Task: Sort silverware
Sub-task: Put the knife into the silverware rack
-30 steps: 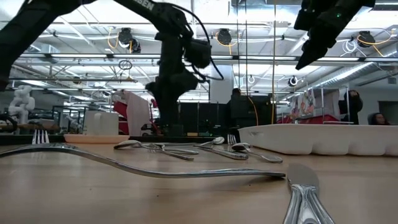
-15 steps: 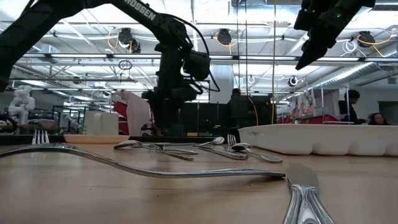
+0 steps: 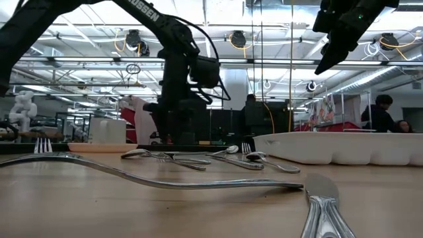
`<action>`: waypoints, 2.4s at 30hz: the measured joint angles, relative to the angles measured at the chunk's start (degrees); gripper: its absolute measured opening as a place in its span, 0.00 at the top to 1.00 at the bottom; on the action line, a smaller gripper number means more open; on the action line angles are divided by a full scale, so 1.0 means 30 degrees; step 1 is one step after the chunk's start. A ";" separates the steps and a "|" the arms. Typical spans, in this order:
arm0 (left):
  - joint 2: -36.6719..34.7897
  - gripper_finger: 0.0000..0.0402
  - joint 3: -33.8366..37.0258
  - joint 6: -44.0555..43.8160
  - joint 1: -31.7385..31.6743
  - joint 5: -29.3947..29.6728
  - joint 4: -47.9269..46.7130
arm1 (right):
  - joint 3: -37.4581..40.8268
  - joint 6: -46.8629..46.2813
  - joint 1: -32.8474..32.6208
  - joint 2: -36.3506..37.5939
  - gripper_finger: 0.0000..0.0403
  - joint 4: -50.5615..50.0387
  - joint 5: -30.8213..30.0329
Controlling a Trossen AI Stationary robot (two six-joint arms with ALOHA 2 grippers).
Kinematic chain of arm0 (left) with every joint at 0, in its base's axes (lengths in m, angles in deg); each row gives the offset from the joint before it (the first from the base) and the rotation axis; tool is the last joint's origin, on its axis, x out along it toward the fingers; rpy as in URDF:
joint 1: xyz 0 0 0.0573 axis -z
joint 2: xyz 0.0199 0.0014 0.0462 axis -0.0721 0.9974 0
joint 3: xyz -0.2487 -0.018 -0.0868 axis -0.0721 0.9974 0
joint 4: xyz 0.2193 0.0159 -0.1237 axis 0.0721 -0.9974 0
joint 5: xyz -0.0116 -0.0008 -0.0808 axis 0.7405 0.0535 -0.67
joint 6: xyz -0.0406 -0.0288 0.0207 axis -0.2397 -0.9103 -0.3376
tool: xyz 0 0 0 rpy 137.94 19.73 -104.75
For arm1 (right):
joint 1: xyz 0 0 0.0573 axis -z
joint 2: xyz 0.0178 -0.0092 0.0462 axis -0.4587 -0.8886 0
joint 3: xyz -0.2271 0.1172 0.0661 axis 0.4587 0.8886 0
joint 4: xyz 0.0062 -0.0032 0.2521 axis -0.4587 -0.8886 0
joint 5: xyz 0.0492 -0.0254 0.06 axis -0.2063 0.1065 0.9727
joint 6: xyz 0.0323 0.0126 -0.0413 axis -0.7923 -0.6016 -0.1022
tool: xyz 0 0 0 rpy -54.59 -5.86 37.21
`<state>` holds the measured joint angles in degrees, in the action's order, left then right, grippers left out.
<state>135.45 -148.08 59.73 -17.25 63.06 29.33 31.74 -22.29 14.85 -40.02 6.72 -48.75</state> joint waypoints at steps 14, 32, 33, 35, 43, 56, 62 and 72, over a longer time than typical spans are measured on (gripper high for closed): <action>-0.0003 0.53 0.2396 -0.0913 0.0218 0.0375 0.3003 | 0.0000 -0.0705 0.0000 0.0000 0.36 0.0357 0.0060; 0.0646 0.95 0.2825 0.0001 -0.0685 -0.2247 0.2996 | 0.0007 -0.1217 0.0000 0.0007 0.36 0.0384 0.0066; 0.0642 0.95 0.2733 0.0003 -0.0677 -0.2255 0.2790 | 0.0007 -0.1203 0.0000 0.0007 0.36 0.0384 0.0066; 0.0571 0.95 0.2627 0.0092 -0.0645 -0.2380 0.2430 | 0.0007 -0.1195 -0.0005 0.0007 0.36 0.0384 0.0066; -0.0361 1.00 0.2309 -0.0398 -0.0547 -0.2772 0.1852 | 0.0007 -0.1052 -0.0007 0.0007 0.36 0.0392 0.0066; -0.3119 0.95 0.1228 -0.0342 0.0021 -0.3235 0.0416 | 0.0007 -0.0359 -0.0671 -0.0834 0.36 0.1731 -0.0066; -0.8143 0.91 0.1236 -0.0272 0.0226 -0.2029 -0.0380 | 0.0007 -0.1187 -0.3532 -0.3667 0.36 0.6654 -0.0193; -1.4179 0.90 0.1236 -0.2311 0.2145 0.0953 -0.0499 | -0.0893 -0.8489 -0.5843 -1.0711 0.36 1.4849 -0.1661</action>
<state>92.91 -144.37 52.80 -10.82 65.92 27.84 29.06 -47.76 -2.68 -72.15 51.26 -53.74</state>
